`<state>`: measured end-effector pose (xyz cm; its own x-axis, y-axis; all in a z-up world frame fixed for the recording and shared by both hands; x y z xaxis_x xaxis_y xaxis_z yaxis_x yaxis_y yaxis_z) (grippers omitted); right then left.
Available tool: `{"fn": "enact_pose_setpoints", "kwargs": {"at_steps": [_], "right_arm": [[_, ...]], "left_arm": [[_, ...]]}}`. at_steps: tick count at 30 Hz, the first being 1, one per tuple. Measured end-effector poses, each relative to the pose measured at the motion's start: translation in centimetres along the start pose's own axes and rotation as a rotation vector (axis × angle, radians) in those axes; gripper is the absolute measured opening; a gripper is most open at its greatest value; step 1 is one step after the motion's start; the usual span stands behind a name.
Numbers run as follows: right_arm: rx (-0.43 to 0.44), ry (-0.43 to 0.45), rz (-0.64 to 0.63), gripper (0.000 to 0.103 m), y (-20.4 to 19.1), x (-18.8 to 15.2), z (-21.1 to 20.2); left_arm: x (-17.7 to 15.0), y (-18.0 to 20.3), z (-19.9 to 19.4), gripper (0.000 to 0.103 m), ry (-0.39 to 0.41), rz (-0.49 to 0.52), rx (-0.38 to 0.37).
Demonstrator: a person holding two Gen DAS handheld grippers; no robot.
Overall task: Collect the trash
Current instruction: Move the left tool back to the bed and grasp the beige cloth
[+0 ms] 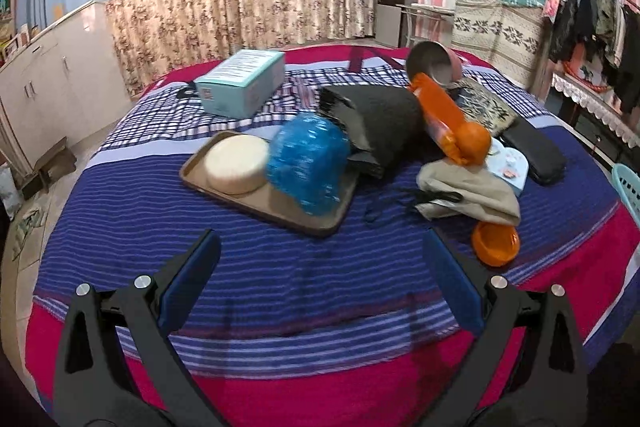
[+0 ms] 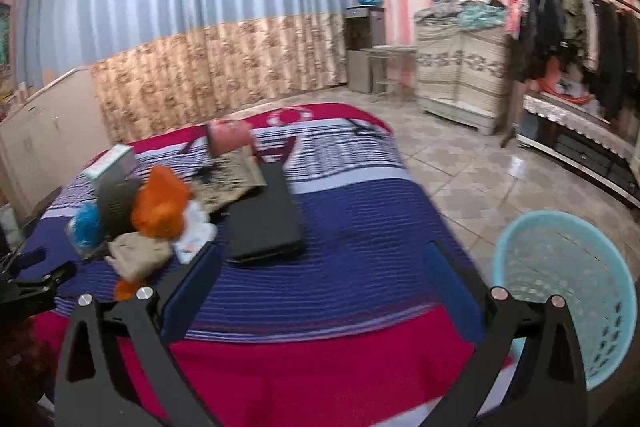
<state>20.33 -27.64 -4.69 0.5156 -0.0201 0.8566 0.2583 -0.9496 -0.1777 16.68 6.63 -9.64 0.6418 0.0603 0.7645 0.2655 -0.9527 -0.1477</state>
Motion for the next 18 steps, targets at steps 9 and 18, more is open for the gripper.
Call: {"fn": "enact_pose_setpoints", "kwargs": {"at_steps": [9,18], "right_arm": [[-0.035,-0.022,-0.066,0.098,-2.1,-1.0,0.8],[-0.072,-0.031,0.015,0.098,0.6,-1.3,0.8]], "left_arm": [[1.3,1.9,0.1,0.097,-0.019,-0.012,-0.082],[2.2,9.7,2.5,0.083,-0.076,0.129,-0.172]]}}
Point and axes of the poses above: each gripper's, at about its wrist camera, not at the fingertips, and z roughly the way its jaws point, y to its right, x to its top, the point moved 5 cm from there along z, roughly the way its jaws point, and after that the axes turned 11 degrees about x, right-handed, at the moved point
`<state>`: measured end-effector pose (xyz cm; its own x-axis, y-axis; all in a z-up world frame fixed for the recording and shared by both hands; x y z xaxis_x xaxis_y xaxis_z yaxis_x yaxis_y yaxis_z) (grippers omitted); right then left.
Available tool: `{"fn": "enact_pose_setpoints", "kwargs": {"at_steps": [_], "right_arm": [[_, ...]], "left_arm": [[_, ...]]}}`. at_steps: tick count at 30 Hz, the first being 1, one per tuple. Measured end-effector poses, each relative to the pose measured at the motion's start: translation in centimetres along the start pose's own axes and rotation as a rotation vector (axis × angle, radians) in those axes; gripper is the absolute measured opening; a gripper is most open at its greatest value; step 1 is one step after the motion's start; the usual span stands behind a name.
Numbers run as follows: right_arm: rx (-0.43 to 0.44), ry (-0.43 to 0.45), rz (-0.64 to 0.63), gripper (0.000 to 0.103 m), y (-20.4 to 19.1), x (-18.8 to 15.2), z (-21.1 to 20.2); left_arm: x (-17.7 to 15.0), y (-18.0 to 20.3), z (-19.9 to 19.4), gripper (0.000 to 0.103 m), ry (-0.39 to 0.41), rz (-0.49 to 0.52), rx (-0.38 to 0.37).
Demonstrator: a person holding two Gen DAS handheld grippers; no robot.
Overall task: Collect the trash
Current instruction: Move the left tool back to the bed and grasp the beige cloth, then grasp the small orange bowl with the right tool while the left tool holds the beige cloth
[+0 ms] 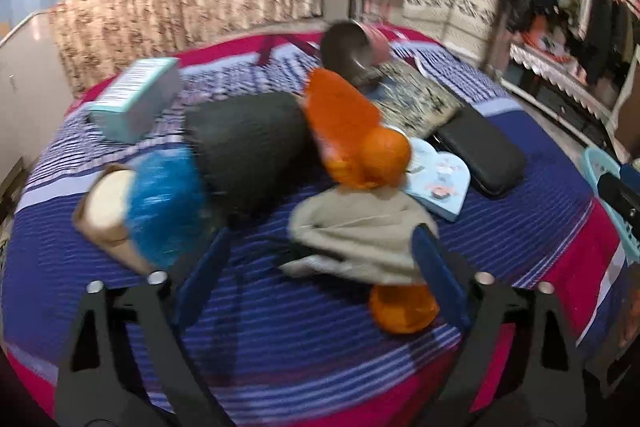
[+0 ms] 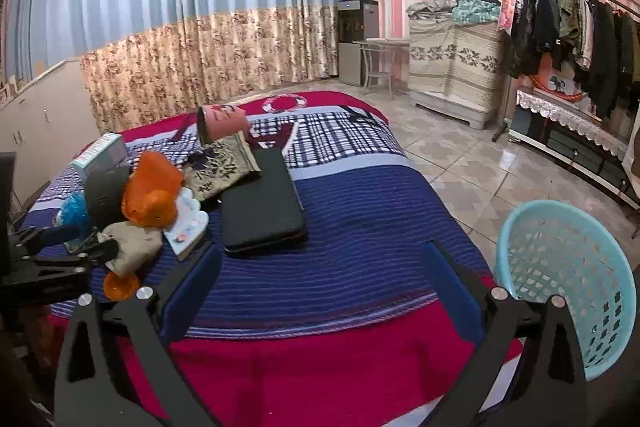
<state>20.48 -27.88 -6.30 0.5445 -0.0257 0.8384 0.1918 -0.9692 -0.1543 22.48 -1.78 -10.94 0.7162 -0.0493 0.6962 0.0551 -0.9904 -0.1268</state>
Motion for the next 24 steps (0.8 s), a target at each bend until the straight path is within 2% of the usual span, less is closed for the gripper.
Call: {"fn": "enact_pose_setpoints", "kwargs": {"at_steps": [1,4,8,10,13,16,21,24], "right_arm": [[0.0,-0.001,0.003,0.098,0.0,0.0,0.1],[0.011,-0.001,0.0,0.098,-0.2,0.1,0.2],[0.017,0.001,-0.049,0.098,-1.2,0.3,0.1],[0.031,0.008,-0.057,0.098,-1.8,0.5,-0.1],[0.057,0.023,-0.069,0.098,-2.9,1.1,-0.6],[0.088,0.021,-0.095,0.098,-4.2,1.2,-0.7],[0.163,-0.053,-0.206,0.098,-7.4,0.0,0.9],[0.206,-0.106,-0.29,0.098,-9.5,-0.8,2.0]], "left_arm": [[-0.1,0.5,0.5,0.076,-0.012,0.012,-0.008],[-0.4,1.4,1.4,0.064,-0.048,0.026,-0.038],[-0.5,1.2,0.3,0.044,-0.016,0.028,-0.039],[-0.8,0.6,-0.2,0.031,-0.013,0.017,-0.043],[-1.0,-0.6,-1.2,0.027,-0.009,-0.004,-0.064],[-1.5,-2.2,-3.3,0.027,0.045,-0.001,-0.034],[-1.8,-6.0,-5.9,0.027,0.111,-0.035,-0.005],[-2.0,-9.0,-6.2,0.027,0.116,-0.072,0.042]]}}
Point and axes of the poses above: each gripper's, at about its wrist camera, not at the fingertips, and z roughly the way its jaws point, y to its right, x to its top, the point moved 5 cm from there along z, roughly the way its jaws point, and after that the axes turned 11 degrees about x, right-handed, at the moved point
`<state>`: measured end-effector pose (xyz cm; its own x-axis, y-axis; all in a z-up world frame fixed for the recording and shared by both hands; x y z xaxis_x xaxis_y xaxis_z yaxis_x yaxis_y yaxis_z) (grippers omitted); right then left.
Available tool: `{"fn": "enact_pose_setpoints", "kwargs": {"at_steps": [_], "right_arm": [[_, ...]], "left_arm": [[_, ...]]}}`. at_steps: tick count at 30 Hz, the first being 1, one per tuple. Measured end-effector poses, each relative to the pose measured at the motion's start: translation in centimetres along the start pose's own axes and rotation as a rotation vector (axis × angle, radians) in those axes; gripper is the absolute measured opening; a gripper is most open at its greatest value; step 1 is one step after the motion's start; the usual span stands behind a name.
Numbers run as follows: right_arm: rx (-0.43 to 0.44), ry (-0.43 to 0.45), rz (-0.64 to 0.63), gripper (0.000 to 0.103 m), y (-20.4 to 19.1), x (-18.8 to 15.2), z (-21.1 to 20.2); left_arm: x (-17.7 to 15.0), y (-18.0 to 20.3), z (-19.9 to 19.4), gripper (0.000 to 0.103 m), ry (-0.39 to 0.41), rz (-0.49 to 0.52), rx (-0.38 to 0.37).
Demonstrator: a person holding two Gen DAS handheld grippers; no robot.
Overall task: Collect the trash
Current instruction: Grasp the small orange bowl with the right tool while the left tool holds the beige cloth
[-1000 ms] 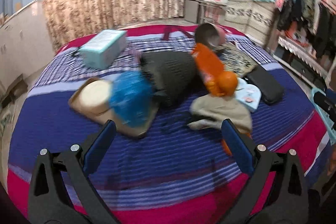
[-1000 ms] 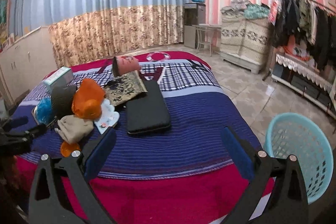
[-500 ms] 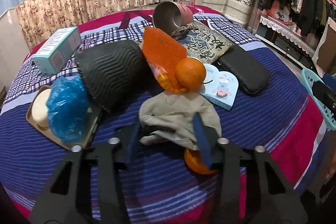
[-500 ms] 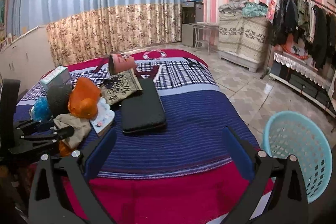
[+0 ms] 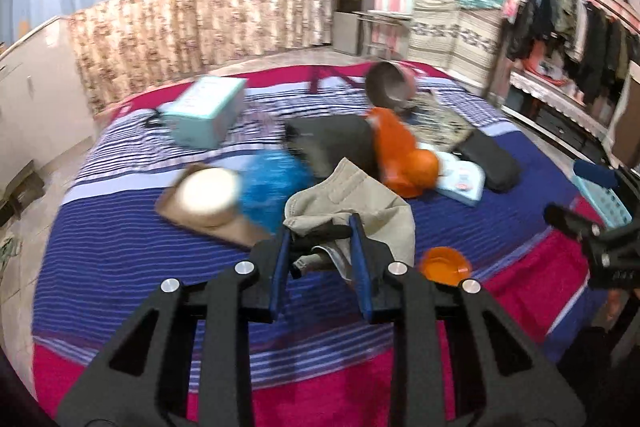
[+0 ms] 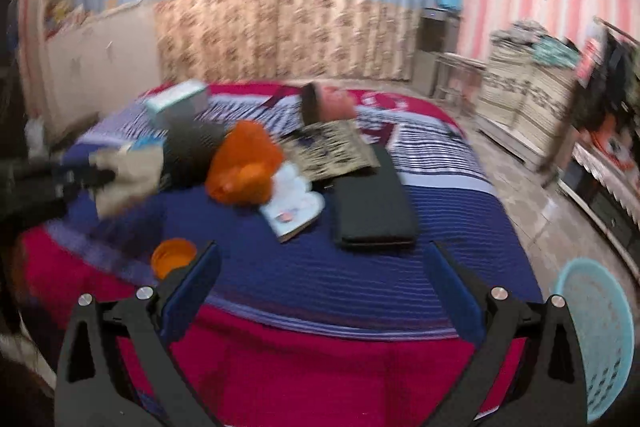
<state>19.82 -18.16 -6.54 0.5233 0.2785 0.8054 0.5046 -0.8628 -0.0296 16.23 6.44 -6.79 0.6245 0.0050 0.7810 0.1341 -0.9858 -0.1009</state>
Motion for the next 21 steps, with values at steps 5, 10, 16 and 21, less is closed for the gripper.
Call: {"fn": "enact_pose_setpoints", "kwargs": {"at_steps": [5,10,16,21], "right_arm": [[0.114,-0.106,-0.11,0.098,-3.2,-0.4,2.9],[0.225,-0.216,-0.18,0.097,-5.6,-1.3,5.3],[0.301,-0.289,-0.216,0.072,-7.3,-1.5,7.2],[0.411,-0.3,-0.18,0.042,-9.3,-1.3,8.6]], "left_arm": [[-0.9,-3.4,0.4,0.027,-0.014,-0.036,0.044],[-2.2,-5.9,1.1,0.027,-0.039,-0.076,0.076],[-3.3,-8.2,1.7,0.027,-0.054,-0.106,0.104],[-3.5,-9.0,1.5,0.027,-0.053,-0.119,0.111]]}}
Point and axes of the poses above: each gripper's, at about its wrist camera, not at the fingertips, and z roughly the way its jaws point, y to its right, x to its top, the point moved 5 cm from there along z, roughly the way its jaws point, and after that the axes turned 11 degrees about x, right-handed, at the moved point
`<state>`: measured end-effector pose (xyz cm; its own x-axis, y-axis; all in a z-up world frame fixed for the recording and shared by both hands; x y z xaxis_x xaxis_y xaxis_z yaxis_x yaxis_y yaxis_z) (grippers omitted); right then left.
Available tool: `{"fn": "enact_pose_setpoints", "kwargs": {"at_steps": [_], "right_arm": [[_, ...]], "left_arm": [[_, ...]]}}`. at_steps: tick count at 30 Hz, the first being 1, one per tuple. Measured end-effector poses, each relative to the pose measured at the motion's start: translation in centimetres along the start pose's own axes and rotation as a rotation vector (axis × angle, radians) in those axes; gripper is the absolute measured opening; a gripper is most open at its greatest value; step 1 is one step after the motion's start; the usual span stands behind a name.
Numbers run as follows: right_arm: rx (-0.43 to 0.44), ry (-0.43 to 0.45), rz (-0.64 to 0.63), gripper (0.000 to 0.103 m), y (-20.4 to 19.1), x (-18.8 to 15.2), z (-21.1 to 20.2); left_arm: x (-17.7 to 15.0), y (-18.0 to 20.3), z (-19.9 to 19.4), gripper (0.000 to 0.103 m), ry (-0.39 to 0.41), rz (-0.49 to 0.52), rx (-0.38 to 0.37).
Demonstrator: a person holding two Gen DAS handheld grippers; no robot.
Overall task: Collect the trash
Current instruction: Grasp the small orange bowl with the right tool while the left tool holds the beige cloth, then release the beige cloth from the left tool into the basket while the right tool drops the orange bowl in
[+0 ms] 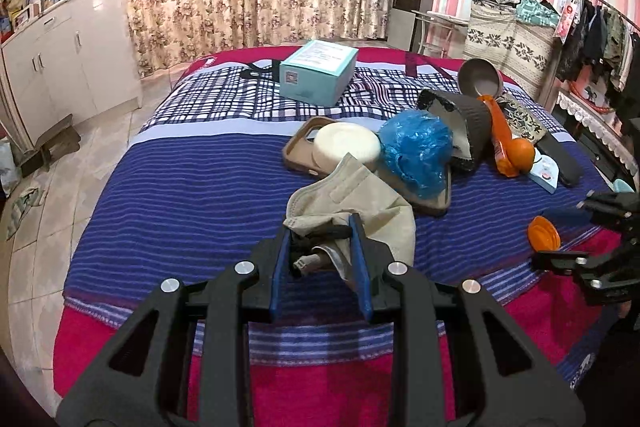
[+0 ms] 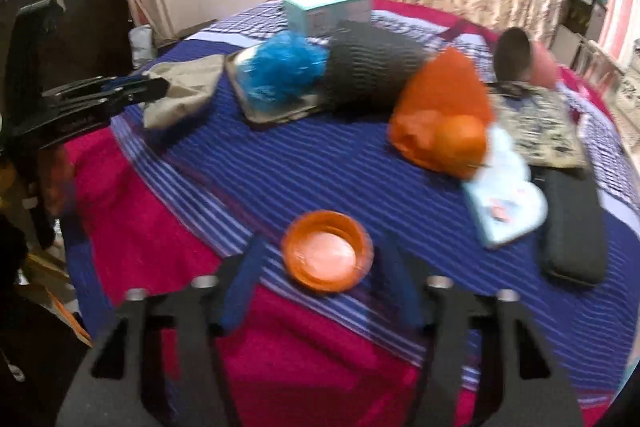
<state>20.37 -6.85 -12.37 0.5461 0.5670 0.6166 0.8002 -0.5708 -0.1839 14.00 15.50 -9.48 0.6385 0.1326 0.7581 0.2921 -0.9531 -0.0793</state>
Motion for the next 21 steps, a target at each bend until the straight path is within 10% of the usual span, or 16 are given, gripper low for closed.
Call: {"fn": "enact_pose_setpoints", "kwargs": {"at_steps": [9,21], "right_arm": [[-0.084,0.09,0.028,0.04,1.4,0.1,-4.0],[-0.488,0.295,0.26,0.04,8.4,-6.2,-18.6]], "left_arm": [[1.0,0.2,-1.4,0.027,0.037,-0.011,-0.016],[3.8,7.0,-4.8,0.027,0.134,0.047,-0.109]]}}
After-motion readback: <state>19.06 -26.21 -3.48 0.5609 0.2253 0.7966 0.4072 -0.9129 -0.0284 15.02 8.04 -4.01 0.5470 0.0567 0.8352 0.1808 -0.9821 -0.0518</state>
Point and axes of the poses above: each gripper's, at about its wrist camera, not at the fingertips, and z roughly the way its jaws point, y to its right, x to its top, the point moved 5 cm from there along z, roughly the way its jaws point, and after that the axes turned 11 degrees about x, right-handed, at the moved point
